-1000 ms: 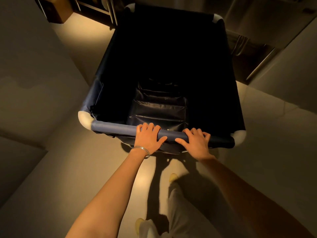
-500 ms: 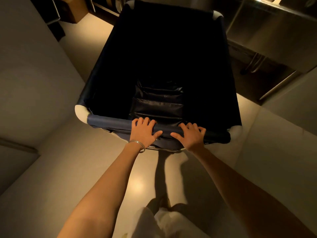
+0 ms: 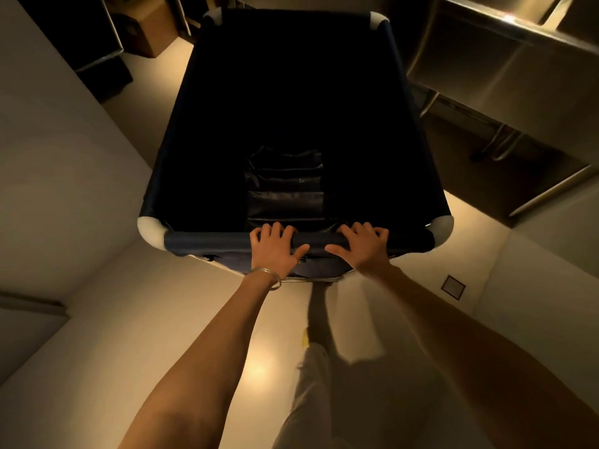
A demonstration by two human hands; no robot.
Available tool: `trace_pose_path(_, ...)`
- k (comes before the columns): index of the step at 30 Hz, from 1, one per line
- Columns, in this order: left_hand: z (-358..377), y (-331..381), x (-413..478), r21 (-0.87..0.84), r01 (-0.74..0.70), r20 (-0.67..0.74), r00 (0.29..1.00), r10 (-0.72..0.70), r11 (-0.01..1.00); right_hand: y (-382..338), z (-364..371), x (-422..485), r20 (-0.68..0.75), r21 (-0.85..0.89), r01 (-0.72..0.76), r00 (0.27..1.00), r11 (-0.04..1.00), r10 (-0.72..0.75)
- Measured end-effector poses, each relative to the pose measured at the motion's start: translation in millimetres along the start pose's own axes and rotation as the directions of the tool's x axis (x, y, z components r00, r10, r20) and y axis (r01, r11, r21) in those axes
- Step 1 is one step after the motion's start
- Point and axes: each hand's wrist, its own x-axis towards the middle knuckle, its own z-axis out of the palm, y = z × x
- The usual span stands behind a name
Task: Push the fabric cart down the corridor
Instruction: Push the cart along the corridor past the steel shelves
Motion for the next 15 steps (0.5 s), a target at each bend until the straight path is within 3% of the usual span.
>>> trace_pose_path(15,-18,27,141,-0.047,0.173,-0.004,0.985,-0.173,0.984,79,30,173,0.156,0.07,0.222,0.961,0.973,-0.231)
